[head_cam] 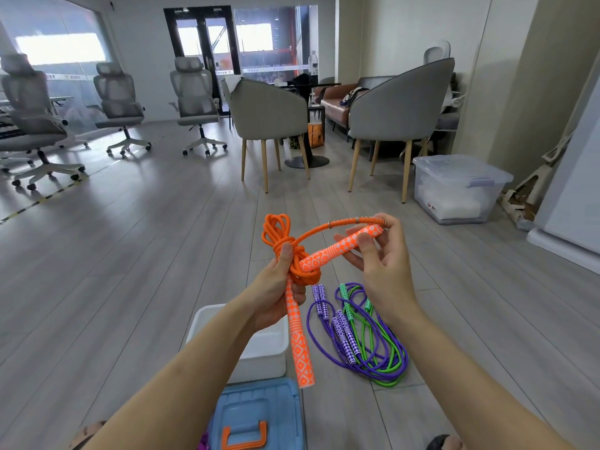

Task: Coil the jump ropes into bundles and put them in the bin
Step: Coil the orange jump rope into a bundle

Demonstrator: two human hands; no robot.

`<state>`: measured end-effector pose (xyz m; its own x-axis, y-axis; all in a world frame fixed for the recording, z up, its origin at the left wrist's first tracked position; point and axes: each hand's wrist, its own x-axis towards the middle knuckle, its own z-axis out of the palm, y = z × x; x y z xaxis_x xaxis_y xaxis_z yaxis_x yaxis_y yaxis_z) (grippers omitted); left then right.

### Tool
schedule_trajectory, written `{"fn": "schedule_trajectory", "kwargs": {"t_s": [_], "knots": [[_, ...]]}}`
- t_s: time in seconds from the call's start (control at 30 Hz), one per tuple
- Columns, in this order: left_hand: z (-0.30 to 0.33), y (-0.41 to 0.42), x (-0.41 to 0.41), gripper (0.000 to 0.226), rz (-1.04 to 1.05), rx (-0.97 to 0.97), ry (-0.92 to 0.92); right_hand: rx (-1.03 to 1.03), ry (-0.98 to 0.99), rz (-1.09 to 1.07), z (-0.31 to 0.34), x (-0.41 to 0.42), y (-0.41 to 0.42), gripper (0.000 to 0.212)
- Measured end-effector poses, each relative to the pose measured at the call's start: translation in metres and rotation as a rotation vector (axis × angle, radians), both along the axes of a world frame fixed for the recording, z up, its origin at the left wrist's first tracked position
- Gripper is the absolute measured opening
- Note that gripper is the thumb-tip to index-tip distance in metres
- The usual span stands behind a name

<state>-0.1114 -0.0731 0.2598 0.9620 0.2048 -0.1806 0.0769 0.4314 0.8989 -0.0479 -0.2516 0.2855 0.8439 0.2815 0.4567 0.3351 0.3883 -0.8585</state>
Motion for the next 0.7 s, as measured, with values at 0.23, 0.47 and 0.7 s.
{"fn": "schedule_trajectory", "kwargs": {"t_s": [0.23, 0.47, 0.7], "knots": [[-0.004, -0.002, 0.001, 0.045, 0.027, 0.003, 0.05, -0.089, -0.094, -0.004, -0.003, -0.002, 0.0, 0.016], [-0.007, -0.006, 0.001, 0.045, 0.044, 0.059, -0.064, -0.066, -0.012, -0.044, -0.001, 0.001, 0.002, 0.016], [-0.004, -0.008, 0.002, 0.053, 0.035, 0.221, -0.086, 0.021, 0.145, -0.079, 0.004, 0.008, -0.001, 0.016]]}}
